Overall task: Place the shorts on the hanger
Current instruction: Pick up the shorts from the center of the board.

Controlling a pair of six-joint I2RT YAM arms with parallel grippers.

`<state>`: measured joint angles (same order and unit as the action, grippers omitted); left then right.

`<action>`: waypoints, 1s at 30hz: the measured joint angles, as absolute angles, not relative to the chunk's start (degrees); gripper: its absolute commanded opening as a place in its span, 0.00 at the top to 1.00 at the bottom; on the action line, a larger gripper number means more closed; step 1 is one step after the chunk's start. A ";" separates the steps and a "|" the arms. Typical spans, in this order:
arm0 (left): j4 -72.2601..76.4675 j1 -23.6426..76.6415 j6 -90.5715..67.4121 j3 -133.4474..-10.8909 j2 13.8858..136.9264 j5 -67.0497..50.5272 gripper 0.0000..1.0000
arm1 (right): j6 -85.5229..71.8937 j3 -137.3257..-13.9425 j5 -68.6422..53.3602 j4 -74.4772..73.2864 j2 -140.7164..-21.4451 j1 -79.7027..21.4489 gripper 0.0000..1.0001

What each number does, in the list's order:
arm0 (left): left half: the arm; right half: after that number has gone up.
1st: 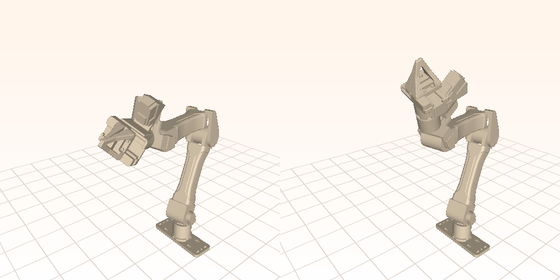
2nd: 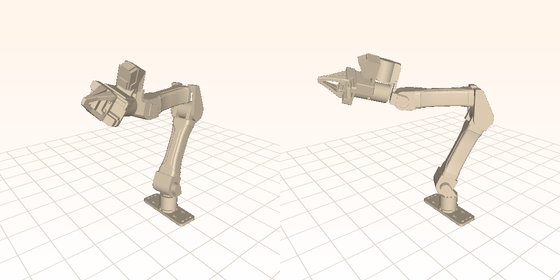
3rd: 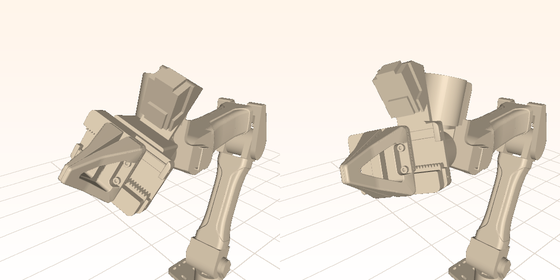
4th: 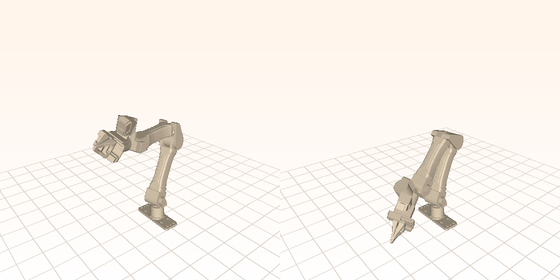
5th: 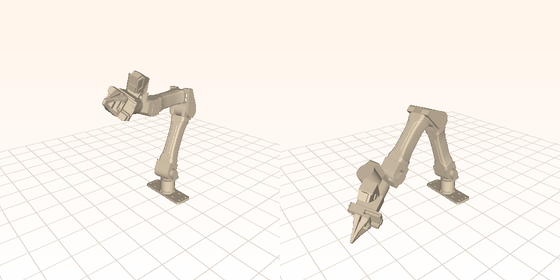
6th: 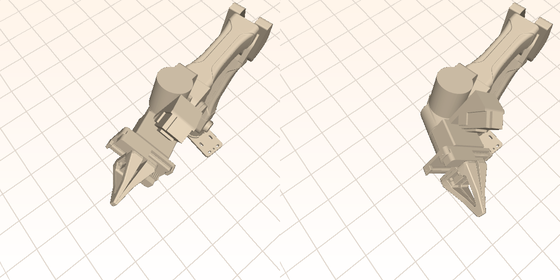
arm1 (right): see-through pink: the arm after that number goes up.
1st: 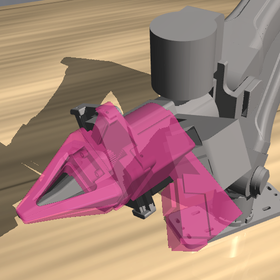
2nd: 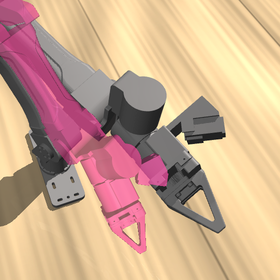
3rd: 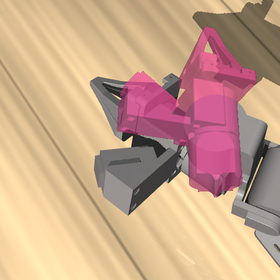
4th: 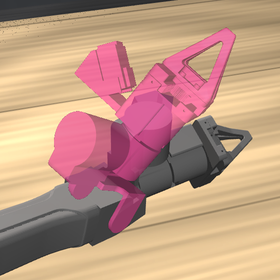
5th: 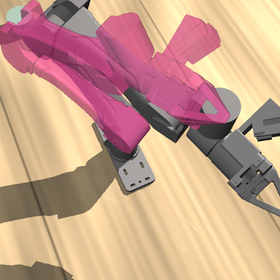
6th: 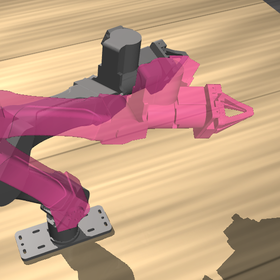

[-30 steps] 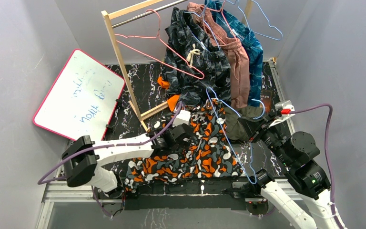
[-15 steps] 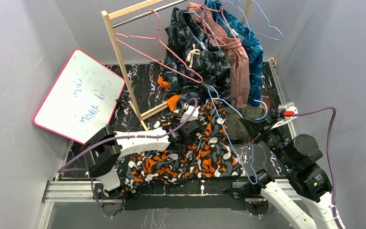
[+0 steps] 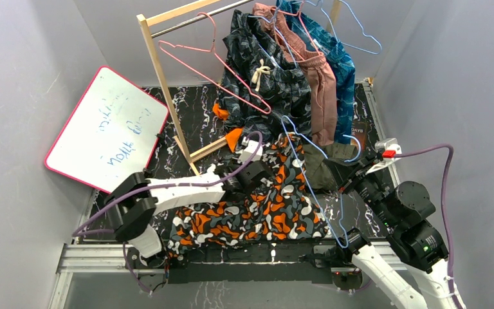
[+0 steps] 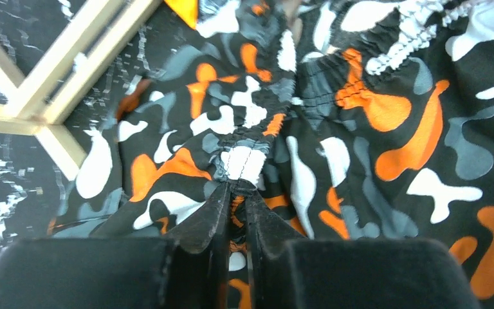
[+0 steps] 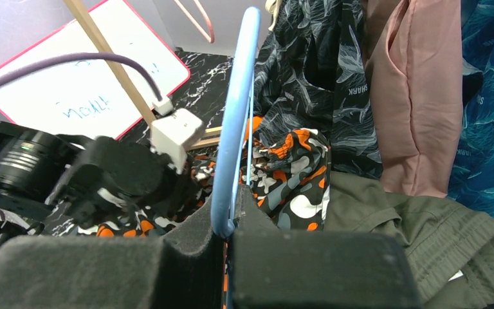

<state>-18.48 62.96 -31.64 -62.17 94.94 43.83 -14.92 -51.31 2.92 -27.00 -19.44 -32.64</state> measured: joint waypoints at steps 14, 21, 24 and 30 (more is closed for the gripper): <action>-25.15 61.56 -33.15 -47.94 56.69 48.12 1.00 | -15.00 -50.52 2.44 -26.41 -19.44 -32.64 1.00; -25.41 56.25 -34.28 -38.76 50.74 43.22 1.00 | -15.42 -48.14 1.10 -24.60 -19.70 -32.64 1.00; -24.38 53.71 -34.68 -37.63 52.95 39.92 0.94 | -15.90 -47.27 0.80 -23.99 -20.03 -32.64 1.00; -24.43 52.60 -37.45 -39.22 59.33 37.89 0.37 | -16.40 -46.92 0.10 -23.83 -20.25 -32.64 1.00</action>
<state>-24.43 52.60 -37.45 -39.22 59.33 37.89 -16.40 -46.92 0.10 -23.83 -20.25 -32.64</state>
